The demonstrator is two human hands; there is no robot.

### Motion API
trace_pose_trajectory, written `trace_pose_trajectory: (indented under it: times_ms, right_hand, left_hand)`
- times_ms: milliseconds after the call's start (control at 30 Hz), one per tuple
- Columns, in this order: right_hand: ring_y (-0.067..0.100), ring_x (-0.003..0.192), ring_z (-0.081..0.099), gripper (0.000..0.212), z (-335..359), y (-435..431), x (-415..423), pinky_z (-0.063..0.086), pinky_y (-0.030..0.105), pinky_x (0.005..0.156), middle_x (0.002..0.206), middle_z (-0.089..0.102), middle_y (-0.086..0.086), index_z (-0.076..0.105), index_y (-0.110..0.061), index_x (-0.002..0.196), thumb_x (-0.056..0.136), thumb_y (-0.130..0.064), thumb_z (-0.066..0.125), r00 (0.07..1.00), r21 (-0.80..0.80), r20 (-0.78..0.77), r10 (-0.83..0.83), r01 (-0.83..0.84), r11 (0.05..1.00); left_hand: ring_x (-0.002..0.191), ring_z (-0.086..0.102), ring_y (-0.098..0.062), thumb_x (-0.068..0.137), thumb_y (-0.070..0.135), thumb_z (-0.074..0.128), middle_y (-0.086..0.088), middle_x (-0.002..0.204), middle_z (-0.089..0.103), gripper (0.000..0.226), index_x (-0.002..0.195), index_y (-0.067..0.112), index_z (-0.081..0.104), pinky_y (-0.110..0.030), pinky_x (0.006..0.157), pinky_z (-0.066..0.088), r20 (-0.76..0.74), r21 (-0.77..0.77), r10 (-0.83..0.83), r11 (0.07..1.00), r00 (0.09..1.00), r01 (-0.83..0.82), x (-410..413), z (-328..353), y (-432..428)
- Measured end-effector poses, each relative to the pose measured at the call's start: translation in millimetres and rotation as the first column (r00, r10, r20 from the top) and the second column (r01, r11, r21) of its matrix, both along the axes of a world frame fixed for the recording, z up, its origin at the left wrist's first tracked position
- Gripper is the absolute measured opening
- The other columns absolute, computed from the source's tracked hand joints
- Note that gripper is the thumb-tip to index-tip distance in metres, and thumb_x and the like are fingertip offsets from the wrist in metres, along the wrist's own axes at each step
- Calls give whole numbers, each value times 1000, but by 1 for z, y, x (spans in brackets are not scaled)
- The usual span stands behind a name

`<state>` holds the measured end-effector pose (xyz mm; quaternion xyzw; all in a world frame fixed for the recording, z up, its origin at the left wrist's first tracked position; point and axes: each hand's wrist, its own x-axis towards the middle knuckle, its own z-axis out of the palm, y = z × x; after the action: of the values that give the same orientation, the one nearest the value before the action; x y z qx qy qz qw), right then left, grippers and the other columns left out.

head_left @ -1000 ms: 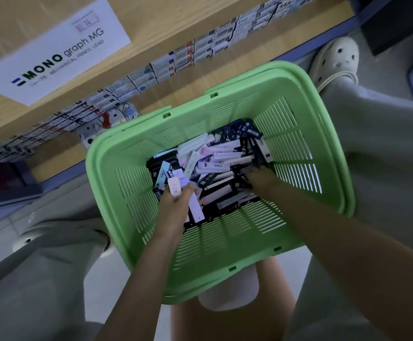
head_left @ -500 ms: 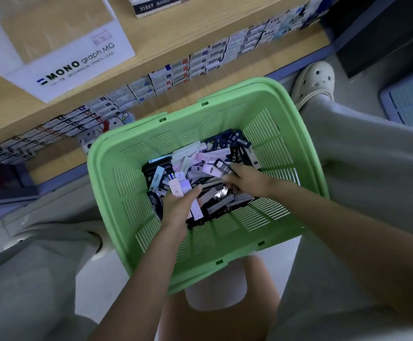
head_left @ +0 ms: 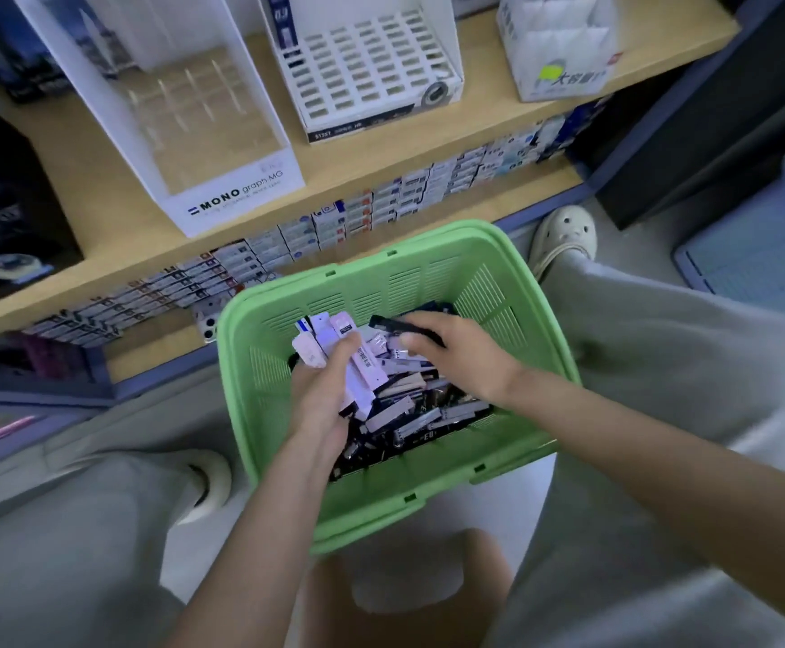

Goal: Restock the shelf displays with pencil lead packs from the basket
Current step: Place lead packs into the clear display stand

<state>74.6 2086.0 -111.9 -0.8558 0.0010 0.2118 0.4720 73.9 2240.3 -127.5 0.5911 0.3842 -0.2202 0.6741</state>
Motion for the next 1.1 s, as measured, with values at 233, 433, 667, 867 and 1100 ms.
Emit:
trace_pose_trajectory:
  times_ms: [233,433,667,867,1100]
  right_hand:
    - [1,92,54,31,54,-5,-18,39,3,77,107,57,-4,51,-19,123,93,-18,57,990,55,122,-71,65,996]
    - [-8,75,58,24,87,-11,-29,43,5,70,87,65,-13,57,-24,88,76,-22,77,958,103,201,-206,189,977]
    - [10,73,68,20,121,-12,-38,53,16,67,82,72,-3,65,-25,84,77,-9,74,965,167,230,-129,91,982]
    - [-4,62,55,25,133,-10,-34,46,16,64,68,59,-10,52,-32,74,82,-19,71,978,-89,182,100,-85,992]
    - [8,67,65,34,165,15,39,57,29,66,95,58,-10,41,-30,96,84,-15,69,945,-67,325,-36,61,996]
  left_hand:
    - [68,68,-13,81,30,71,-1,73,73,21,85,10,63,-27,67,49,58,-154,-101,982,993,108,-9,41,5]
    - [87,67,-5,85,27,67,10,74,69,20,99,18,54,-32,85,50,175,-220,-135,960,975,172,-18,76,8]
    - [87,70,-18,68,23,74,1,88,74,34,101,18,68,-30,68,53,406,-132,-190,956,894,263,-19,110,14]
    - [71,62,-6,70,35,81,7,77,67,34,87,12,64,-17,68,46,528,148,-388,918,756,368,-1,129,18]
    - [77,66,-7,79,21,75,4,93,70,27,104,13,67,-10,66,45,671,218,-262,964,693,153,67,175,58]
